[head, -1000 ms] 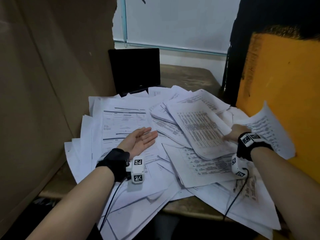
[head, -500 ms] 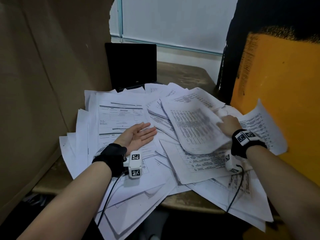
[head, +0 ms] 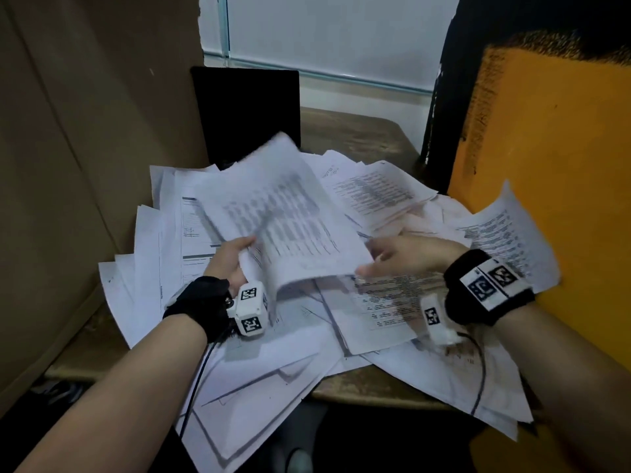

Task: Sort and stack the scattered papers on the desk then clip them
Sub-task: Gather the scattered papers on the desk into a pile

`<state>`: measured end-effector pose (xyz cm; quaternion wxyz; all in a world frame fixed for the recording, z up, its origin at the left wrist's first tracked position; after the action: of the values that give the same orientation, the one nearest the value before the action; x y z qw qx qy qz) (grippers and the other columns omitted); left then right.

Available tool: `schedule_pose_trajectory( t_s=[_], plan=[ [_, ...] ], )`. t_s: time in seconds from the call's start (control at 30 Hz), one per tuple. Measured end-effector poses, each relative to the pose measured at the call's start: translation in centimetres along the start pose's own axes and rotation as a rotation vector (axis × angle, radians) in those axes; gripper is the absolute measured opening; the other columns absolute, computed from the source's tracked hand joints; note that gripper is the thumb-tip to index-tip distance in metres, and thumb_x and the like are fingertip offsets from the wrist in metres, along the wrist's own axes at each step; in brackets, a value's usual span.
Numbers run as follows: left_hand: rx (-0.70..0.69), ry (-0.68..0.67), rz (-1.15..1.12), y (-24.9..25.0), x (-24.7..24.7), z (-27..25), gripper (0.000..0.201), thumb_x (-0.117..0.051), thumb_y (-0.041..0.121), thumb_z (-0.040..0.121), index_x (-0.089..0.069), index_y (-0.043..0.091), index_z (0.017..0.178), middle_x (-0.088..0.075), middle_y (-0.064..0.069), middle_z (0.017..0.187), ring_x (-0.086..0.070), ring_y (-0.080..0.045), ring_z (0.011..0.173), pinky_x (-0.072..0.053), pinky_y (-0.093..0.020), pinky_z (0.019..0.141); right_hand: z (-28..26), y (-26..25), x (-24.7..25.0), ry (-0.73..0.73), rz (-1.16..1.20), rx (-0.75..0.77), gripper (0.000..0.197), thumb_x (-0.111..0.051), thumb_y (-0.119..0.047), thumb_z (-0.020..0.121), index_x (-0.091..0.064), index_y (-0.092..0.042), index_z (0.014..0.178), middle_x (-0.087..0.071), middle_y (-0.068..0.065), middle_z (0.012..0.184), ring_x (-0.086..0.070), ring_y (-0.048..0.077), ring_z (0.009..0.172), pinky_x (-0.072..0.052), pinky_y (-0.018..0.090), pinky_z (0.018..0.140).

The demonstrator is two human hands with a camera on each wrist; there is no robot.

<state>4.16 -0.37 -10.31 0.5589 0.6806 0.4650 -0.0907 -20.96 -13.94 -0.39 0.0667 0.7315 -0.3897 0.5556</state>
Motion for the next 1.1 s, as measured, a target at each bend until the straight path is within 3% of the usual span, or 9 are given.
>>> schedule_pose_trajectory(
  t_s=[0.1, 0.23, 0.37, 0.5, 0.63, 0.77, 0.9, 0.97, 1.1],
  plan=[
    [-0.038, 0.003, -0.135, 0.6, 0.3, -0.2, 0.034, -0.042, 0.02, 0.1, -0.073, 0.006, 0.099, -0.075, -0.009, 0.084, -0.073, -0.02, 0.069, -0.058, -0.029, 0.061, -2.7, -1.5, -1.3, -0.402, -0.082, -0.082, 0.117, -0.084, -0.063, 0.053, -0.019, -0.045, 0.149, -0.027, -0.022, 0.152, -0.027, 0.009, 0.141, -0.026, 0.033, 0.114],
    [-0.007, -0.123, -0.306, 0.7, -0.9, -1.0, 0.02, -0.081, -0.001, 0.062, -0.076, 0.005, 0.08, -0.075, -0.003, 0.074, -0.071, -0.011, 0.058, -0.055, -0.021, 0.048, -3.9, -3.0, -4.7, -0.39, -0.398, -0.075, 0.117, -0.083, -0.037, 0.07, -0.001, -0.04, 0.153, -0.003, 0.001, 0.161, -0.02, 0.029, 0.145, -0.034, 0.042, 0.108],
    [0.01, -0.292, -0.324, 1.1, -0.4, -0.3, 0.082, -0.097, 0.002, 0.019, -0.068, 0.011, 0.095, -0.069, 0.002, 0.065, -0.064, -0.006, 0.048, -0.051, -0.016, 0.043, -3.7, -3.3, -3.0, -0.083, -0.379, 0.073, 0.006, -0.06, -0.028, 0.086, -0.062, -0.024, 0.091, -0.065, 0.002, 0.09, -0.058, 0.019, 0.081, -0.045, 0.035, 0.069],
    [0.04, -0.236, -0.219, 0.7, -0.3, 0.1, 0.054, -0.089, 0.002, 0.044, -0.07, 0.009, 0.094, -0.067, 0.001, 0.069, -0.062, -0.008, 0.052, -0.049, -0.018, 0.041, -4.2, -2.3, 2.9, 0.086, -0.434, 0.051, 0.023, -0.057, -0.022, 0.091, -0.052, -0.022, 0.069, -0.053, -0.002, 0.07, -0.049, 0.019, 0.067, -0.04, 0.036, 0.066],
    [0.114, -0.103, -0.01, -0.2, -0.5, -0.5, 0.014, -0.053, 0.011, 0.086, -0.066, 0.007, 0.091, -0.068, -0.006, 0.071, -0.064, -0.019, 0.054, -0.054, -0.022, 0.052, -7.7, -2.2, 11.4, 0.712, -0.238, -0.036, 0.013, -0.053, -0.011, 0.093, -0.065, -0.008, 0.097, -0.064, 0.011, 0.096, -0.057, 0.027, 0.086, -0.037, 0.031, 0.071],
    [0.231, -0.08, 0.293, -0.5, 0.0, -1.2, 0.043, -0.071, 0.005, 0.055, -0.055, 0.007, 0.095, -0.054, -0.015, 0.085, -0.053, -0.03, 0.073, -0.049, -0.039, 0.077, -9.0, -1.1, 18.3, 1.517, -0.081, -0.039, 0.034, -0.039, -0.026, 0.092, -0.065, -0.006, 0.101, -0.067, 0.014, 0.106, -0.06, 0.026, 0.103, -0.037, 0.034, 0.085],
    [0.242, -0.111, 0.469, 0.0, -0.3, -1.6, 0.023, -0.071, 0.006, 0.062, -0.057, 0.004, 0.08, -0.045, -0.006, 0.087, -0.055, -0.035, 0.075, -0.044, -0.036, 0.062, -7.7, -0.8, 18.7, 1.687, 0.295, 0.329, 0.033, -0.044, -0.035, 0.1, -0.057, -0.008, 0.087, -0.064, 0.002, 0.081, -0.065, 0.02, 0.083, -0.051, 0.037, 0.086],
    [0.211, -0.061, 0.477, -0.2, -0.3, -1.5, 0.053, -0.062, 0.016, 0.085, -0.048, -0.003, 0.132, -0.056, -0.012, 0.105, -0.061, -0.038, 0.089, -0.05, -0.039, 0.069, -7.0, -2.7, 16.1, 1.555, 0.48, 0.534, 0.018, -0.051, -0.019, 0.098, -0.06, -0.004, 0.1, -0.067, 0.011, 0.094, -0.067, 0.027, 0.091, -0.054, 0.036, 0.083],
    [0.114, -0.042, 0.428, -0.3, -0.3, -1.0, 0.047, -0.042, 0.032, 0.101, -0.047, 0.002, 0.136, -0.062, -0.022, 0.118, -0.068, -0.03, 0.085, -0.057, -0.036, 0.063, -4.3, -5.0, 9.4, 0.86, 0.645, 0.572, 0.007, -0.061, -0.004, 0.089, -0.064, 0.001, 0.094, -0.074, 0.006, 0.094, -0.07, 0.024, 0.099, -0.057, 0.035, 0.086]
  ],
)
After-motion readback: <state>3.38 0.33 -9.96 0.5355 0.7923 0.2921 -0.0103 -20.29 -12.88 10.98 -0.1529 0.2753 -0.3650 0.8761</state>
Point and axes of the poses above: each hand's wrist, its own z-axis towards the middle knuckle, its own x-axis out of the back of the hand, y = z × x, the point moved 1 cm from there along z, towards the middle knuckle
